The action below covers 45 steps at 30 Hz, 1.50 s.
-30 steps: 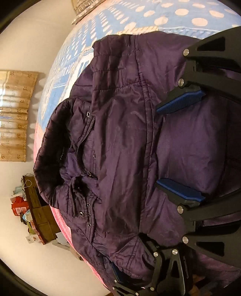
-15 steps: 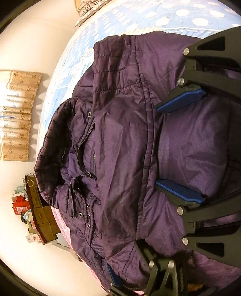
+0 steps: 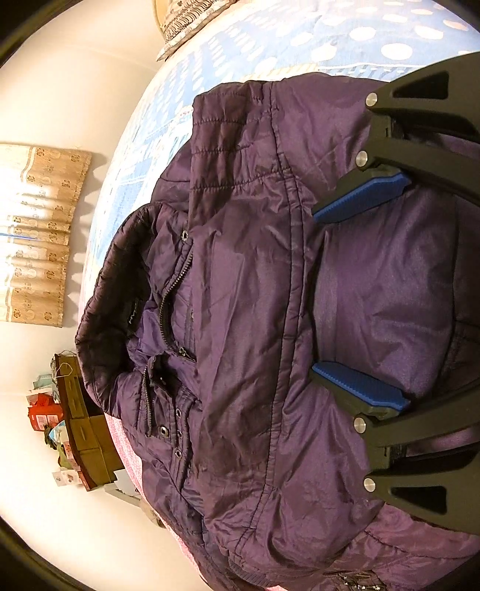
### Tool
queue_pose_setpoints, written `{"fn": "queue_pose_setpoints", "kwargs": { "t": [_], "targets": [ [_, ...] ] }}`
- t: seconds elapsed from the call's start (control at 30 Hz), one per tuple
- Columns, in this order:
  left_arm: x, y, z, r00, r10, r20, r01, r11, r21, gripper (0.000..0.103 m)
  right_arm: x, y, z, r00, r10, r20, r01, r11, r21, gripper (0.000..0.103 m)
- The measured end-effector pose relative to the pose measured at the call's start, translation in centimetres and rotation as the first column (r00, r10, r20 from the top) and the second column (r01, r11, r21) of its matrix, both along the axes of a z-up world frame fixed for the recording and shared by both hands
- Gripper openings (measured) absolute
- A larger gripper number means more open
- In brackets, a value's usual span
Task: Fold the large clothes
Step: 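Reach the left gripper to the other sleeve cuff and grasp it, then lift the held sleeve cuff up with the left gripper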
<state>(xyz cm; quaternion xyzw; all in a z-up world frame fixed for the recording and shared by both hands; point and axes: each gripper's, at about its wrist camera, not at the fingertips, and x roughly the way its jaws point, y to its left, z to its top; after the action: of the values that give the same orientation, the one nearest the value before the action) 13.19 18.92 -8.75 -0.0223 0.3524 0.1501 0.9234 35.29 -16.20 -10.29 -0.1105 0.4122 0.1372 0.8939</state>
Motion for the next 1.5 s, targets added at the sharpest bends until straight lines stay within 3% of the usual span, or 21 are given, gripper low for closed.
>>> {"fn": "queue_pose_setpoints", "kwargs": {
  "t": [0.17,0.27,0.33,0.43,0.53,0.57,0.8,0.9,1.0,1.07,1.1,1.27,1.5],
  "targets": [
    [-5.0,9.3,-0.3,0.981,0.192,0.004,-0.192,0.981,-0.029,0.103,-0.2,0.2,0.1,1.000,-0.004,0.011,0.004,1.000,-0.015,0.079],
    [-6.8,14.3,-1.0,0.963,0.270,0.006,-0.266,0.950,-0.162,0.103,-0.3,0.2,0.1,1.000,-0.007,0.020,0.007,1.000,-0.026,0.080],
    [-7.5,17.1,-2.0,0.949,0.314,0.013,-0.293,0.900,-0.322,0.103,-0.3,0.3,0.1,1.000,-0.009,0.026,0.010,0.999,-0.034,0.080],
    [-8.1,19.8,-4.0,0.936,0.350,0.028,-0.271,0.772,-0.575,0.103,-0.4,0.4,0.1,0.999,-0.012,0.034,0.014,0.999,-0.049,0.081],
    [-7.6,20.0,-5.0,0.937,0.342,0.067,-0.206,0.700,-0.684,0.103,-0.4,0.5,0.1,0.999,-0.015,0.040,0.017,0.998,-0.059,0.082],
    [-7.1,19.9,-5.1,0.939,0.337,0.074,-0.193,0.689,-0.699,0.103,-0.5,0.6,0.1,0.999,-0.015,0.041,0.018,0.998,-0.061,0.082],
    [-3.9,20.8,-5.8,0.932,0.358,0.046,-0.229,0.684,-0.693,0.103,-0.4,0.5,0.1,0.999,-0.014,0.041,0.017,0.998,-0.060,0.082],
    [-3.2,21.4,-5.8,0.925,0.377,0.044,-0.250,0.693,-0.676,0.102,-0.5,0.5,0.1,0.999,-0.015,0.041,0.017,0.998,-0.059,0.082],
    [-2.5,22.1,-6.7,0.917,0.400,0.018,-0.281,0.675,-0.682,0.090,-0.5,0.5,0.1,0.999,-0.015,0.041,0.017,0.998,-0.060,0.082],
    [-2.2,22.5,-7.5,0.914,0.405,-0.003,-0.295,0.660,-0.691,0.073,-0.4,0.5,0.1,0.999,-0.014,0.041,0.017,0.998,-0.060,0.083],
    [-2.4,22.5,-7.6,0.913,0.407,0.007,-0.290,0.662,-0.691,0.072,-0.5,0.5,0.1,0.999,-0.014,0.041,0.017,0.998,-0.060,0.083],
    [-2.2,22.5,-7.1,0.924,0.374,0.081,-0.221,0.693,-0.686,0.036,-0.5,0.5,0.2,0.999,-0.014,0.042,0.017,0.998,-0.060,0.083],
    [-3.5,21.5,-2.0,0.912,0.333,0.239,-0.125,0.781,-0.611,0.030,-0.4,0.6,0.2,0.999,-0.014,0.039,0.017,0.998,-0.058,0.083]
  ]
}}
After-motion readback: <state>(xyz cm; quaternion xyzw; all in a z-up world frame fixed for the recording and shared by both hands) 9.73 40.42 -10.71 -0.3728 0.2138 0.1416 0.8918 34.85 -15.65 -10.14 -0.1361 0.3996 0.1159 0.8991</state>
